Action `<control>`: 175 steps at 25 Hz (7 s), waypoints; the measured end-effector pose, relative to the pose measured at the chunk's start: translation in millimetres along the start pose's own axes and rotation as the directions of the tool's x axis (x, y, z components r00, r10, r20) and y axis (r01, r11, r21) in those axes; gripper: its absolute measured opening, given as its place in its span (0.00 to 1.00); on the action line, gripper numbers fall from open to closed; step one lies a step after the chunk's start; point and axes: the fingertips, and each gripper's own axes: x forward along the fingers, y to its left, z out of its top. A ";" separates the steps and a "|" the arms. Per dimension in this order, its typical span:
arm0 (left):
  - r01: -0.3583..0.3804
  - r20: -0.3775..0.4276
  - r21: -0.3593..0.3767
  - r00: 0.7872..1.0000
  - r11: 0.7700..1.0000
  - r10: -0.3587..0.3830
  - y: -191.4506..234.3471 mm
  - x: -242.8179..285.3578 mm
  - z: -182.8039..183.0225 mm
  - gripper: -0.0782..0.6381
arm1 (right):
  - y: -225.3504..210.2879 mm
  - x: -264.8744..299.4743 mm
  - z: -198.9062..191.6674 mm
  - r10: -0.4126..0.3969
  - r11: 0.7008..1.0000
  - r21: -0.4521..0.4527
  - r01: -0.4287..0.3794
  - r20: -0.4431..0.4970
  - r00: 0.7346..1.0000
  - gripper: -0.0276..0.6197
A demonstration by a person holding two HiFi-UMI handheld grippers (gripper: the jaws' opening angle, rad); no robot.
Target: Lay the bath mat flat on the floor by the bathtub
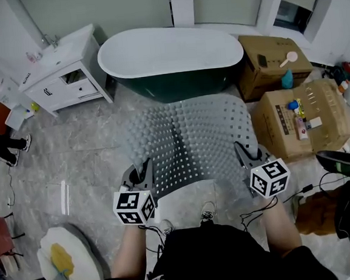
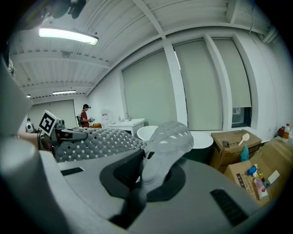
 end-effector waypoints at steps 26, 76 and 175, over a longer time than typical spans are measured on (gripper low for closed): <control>-0.018 0.024 0.025 1.000 1.000 0.017 -32.4 43.8 37.2 0.15 | -52.7 5.4 31.6 0.039 0.999 -0.017 -0.039 0.035 0.999 0.09; 0.023 0.013 -0.017 1.000 1.000 -0.023 300.3 310.6 137.9 0.15 | -60.3 389.8 155.6 -0.064 0.996 -0.056 0.064 0.002 0.998 0.09; -0.077 -0.244 0.166 0.963 0.983 0.117 326.5 686.4 -472.6 0.16 | -345.3 676.7 -447.1 -0.010 0.990 -0.135 -0.025 -0.255 0.967 0.09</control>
